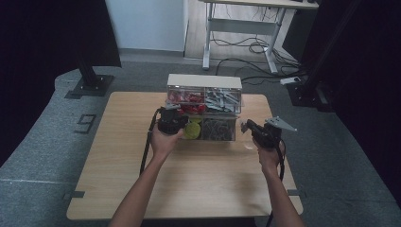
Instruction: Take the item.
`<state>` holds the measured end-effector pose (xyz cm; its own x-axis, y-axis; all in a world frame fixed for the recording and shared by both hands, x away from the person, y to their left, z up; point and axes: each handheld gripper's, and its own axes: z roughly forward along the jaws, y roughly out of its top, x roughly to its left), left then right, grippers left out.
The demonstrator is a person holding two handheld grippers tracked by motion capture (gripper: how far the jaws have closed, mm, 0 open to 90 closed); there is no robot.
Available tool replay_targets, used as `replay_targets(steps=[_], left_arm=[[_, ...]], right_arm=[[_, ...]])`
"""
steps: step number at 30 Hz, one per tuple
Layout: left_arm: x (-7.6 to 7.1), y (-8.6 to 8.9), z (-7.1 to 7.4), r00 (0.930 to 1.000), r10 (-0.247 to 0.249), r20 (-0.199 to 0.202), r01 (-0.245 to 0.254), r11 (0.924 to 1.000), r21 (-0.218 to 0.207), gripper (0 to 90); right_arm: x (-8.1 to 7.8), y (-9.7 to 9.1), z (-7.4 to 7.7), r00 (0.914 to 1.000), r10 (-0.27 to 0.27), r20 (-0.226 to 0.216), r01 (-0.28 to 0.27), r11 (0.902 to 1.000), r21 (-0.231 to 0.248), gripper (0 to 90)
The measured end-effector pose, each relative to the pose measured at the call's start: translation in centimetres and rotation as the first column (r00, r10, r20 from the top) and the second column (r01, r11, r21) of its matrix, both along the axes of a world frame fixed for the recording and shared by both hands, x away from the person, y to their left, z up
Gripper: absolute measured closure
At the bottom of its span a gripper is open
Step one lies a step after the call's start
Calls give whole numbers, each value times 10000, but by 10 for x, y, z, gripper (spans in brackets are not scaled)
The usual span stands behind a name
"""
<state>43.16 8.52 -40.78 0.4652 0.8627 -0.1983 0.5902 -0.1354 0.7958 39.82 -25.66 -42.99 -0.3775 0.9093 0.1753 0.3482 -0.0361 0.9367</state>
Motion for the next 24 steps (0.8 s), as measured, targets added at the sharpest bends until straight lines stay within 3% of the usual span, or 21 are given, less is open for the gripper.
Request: replay_targets(steps=[24], left_arm=[[1,0,0,10000,-26,-17,26,10000,18,891]], right_arm=[[12,-27,0,9971,-756,-53,756,9971,-24,896]])
